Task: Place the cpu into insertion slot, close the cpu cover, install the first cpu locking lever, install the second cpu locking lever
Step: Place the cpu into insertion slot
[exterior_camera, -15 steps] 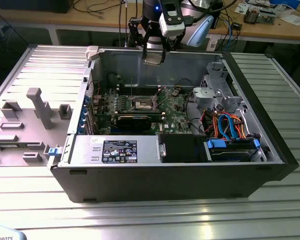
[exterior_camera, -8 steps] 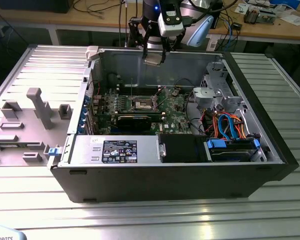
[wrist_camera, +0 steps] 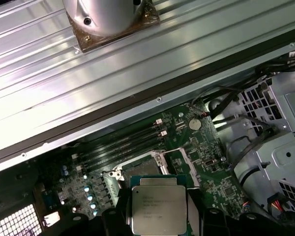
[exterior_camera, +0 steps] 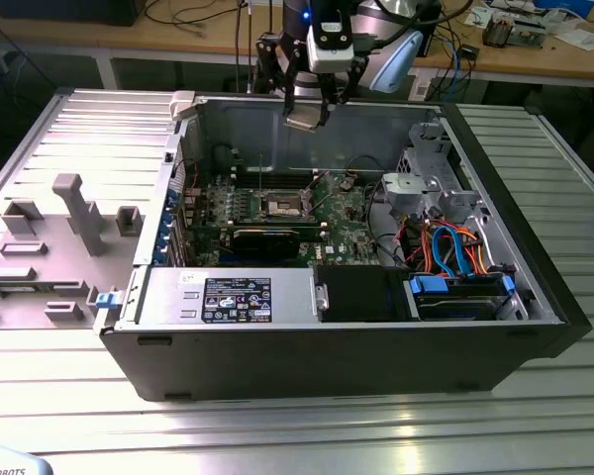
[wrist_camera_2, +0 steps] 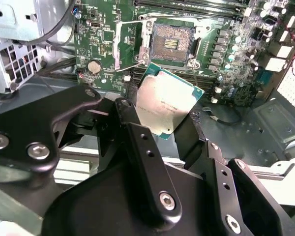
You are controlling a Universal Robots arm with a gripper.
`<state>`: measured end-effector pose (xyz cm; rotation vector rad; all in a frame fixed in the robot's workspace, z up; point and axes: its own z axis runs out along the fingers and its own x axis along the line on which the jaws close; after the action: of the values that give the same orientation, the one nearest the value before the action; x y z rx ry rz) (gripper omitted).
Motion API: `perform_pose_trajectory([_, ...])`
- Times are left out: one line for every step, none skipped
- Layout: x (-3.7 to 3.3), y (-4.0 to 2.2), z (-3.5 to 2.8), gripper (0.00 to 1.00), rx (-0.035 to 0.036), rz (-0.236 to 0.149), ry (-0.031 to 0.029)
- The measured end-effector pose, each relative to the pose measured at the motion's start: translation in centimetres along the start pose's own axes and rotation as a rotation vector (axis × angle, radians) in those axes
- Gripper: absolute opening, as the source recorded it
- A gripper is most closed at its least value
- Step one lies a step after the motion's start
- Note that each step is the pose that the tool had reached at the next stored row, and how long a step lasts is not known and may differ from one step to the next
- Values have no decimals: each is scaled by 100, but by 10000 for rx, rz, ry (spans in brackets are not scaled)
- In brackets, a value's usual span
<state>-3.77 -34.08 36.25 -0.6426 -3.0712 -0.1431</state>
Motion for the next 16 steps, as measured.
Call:
perform_pose_trajectory([0, 0, 1, 54, -2, 102, -9])
perform_pose_trajectory([0, 0, 2, 54, -5, 254, -23])
perform_pose_trajectory([0, 0, 2, 54, -7, 345, -31])
perform_pose_trajectory([0, 0, 3, 54, -11, 548, -49])
perform_pose_trajectory([0, 0, 3, 54, -13, 661, -59])
perform_pose_trajectory([0, 0, 4, 54, -16, 758, -67])
perform_pose_trajectory([0, 0, 4, 54, -17, 847, -75])
perform_pose_trajectory([0, 0, 4, 54, -17, 849, -76])
perform_pose_trajectory([0, 0, 4, 54, -17, 850, -76])
perform_pose_trajectory([0, 0, 4, 54, -17, 850, -76])
perform_pose_trajectory([0, 0, 4, 54, -17, 851, -76])
perform_pose_trajectory([0, 0, 4, 54, -17, 850, -76])
perform_pose_trajectory([0, 0, 4, 54, -17, 851, -76])
perform_pose_trajectory([0, 0, 4, 54, -18, 851, -76])
perform_pose_trajectory([0, 0, 4, 54, -17, 851, -76])
perform_pose_trajectory([0, 0, 4, 54, -17, 851, -76])
